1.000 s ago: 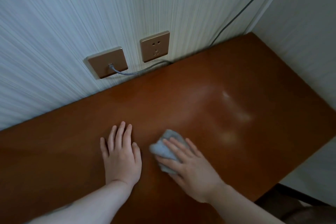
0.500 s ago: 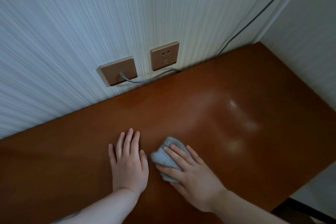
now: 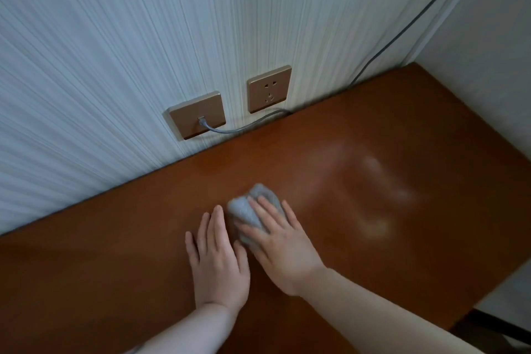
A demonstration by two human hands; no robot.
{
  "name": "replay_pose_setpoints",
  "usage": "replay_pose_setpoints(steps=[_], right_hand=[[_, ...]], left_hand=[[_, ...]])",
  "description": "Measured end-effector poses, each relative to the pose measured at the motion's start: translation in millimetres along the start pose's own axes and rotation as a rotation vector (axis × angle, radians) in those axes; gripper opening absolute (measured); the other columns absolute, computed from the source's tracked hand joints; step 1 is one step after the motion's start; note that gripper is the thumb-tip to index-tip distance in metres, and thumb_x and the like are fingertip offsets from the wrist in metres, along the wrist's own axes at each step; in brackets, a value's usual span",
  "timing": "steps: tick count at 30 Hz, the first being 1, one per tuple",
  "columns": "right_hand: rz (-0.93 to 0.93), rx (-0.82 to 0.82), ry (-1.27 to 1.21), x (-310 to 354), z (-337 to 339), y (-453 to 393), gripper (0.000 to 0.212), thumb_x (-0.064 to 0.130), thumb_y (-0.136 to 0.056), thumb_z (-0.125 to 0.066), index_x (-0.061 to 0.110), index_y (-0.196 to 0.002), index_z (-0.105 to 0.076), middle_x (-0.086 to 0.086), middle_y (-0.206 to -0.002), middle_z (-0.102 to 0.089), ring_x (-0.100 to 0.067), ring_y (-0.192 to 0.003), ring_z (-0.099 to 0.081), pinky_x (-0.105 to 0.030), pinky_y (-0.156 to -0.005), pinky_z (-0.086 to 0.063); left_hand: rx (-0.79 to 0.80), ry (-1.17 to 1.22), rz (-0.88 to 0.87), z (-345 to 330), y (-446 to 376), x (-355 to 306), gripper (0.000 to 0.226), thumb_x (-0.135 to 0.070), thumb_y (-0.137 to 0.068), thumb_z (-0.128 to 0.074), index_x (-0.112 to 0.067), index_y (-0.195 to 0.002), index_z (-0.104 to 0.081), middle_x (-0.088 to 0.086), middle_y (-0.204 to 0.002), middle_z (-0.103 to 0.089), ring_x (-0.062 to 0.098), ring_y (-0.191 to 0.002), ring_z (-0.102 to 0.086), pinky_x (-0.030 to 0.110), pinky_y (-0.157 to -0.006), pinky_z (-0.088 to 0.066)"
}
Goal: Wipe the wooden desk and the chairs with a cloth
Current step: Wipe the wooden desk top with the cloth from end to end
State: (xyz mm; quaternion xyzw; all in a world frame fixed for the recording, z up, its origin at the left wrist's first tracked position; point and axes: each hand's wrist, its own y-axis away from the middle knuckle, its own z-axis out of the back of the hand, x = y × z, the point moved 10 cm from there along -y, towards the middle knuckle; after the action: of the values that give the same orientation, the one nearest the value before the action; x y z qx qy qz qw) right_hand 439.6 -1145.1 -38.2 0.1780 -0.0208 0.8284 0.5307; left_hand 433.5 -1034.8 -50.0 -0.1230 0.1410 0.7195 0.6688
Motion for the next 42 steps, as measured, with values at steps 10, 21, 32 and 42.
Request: replay_pose_setpoints(steps=[10, 21, 32, 42], right_hand=[[-0.733, -0.195, -0.01, -102.8, 33.5, 19.7, 0.05, 0.046, -0.102, -0.017, 0.043, -0.152, -0.012, -0.001, -0.164, 0.0, -0.016, -0.148, 0.013, -0.043, -0.119, 0.01], [-0.573, -0.078, 0.093, -24.1, -26.0, 189.6, 0.05, 0.05, -0.101, -0.024, 0.05, -0.15, -0.016, 0.008, -0.161, -0.017, -0.01, -0.149, 0.0, -0.04, -0.117, -0.001], [-0.727, -0.244, 0.036, -24.2, -20.6, 194.5, 0.044, 0.046, -0.1, -0.031, 0.047, -0.143, -0.035, 0.007, -0.159, -0.026, -0.013, -0.148, -0.013, -0.04, -0.115, -0.006], [-1.096, -0.376, -0.07, -138.8, 19.9, 228.6, 0.047, 0.042, -0.104, -0.027, 0.043, -0.151, -0.021, 0.002, -0.163, -0.005, -0.015, -0.149, 0.006, -0.038, -0.117, 0.008]], left_hand=[[0.031, -0.01, -0.01, -0.8, -0.5, -5.4, 0.052, -0.026, -0.094, -0.033, -0.017, -0.144, -0.038, 0.002, -0.152, -0.037, 0.023, -0.145, -0.021, 0.056, -0.117, -0.009], [0.061, 0.092, -0.257, 7.4, 11.7, -32.6, 0.046, -0.015, -0.094, -0.045, -0.016, -0.14, -0.045, 0.002, -0.149, -0.042, 0.022, -0.144, -0.024, 0.055, -0.118, -0.007], [0.212, 0.108, -0.34, -33.5, 86.3, -112.6, 0.045, -0.019, -0.096, -0.042, -0.024, -0.14, -0.047, -0.006, -0.152, -0.038, 0.016, -0.145, -0.021, 0.04, -0.12, -0.012], [0.194, -0.001, -0.345, -35.4, 89.9, -116.6, 0.044, -0.021, -0.095, -0.041, -0.021, -0.139, -0.048, -0.001, -0.15, -0.041, 0.022, -0.143, -0.025, 0.047, -0.118, -0.019]])
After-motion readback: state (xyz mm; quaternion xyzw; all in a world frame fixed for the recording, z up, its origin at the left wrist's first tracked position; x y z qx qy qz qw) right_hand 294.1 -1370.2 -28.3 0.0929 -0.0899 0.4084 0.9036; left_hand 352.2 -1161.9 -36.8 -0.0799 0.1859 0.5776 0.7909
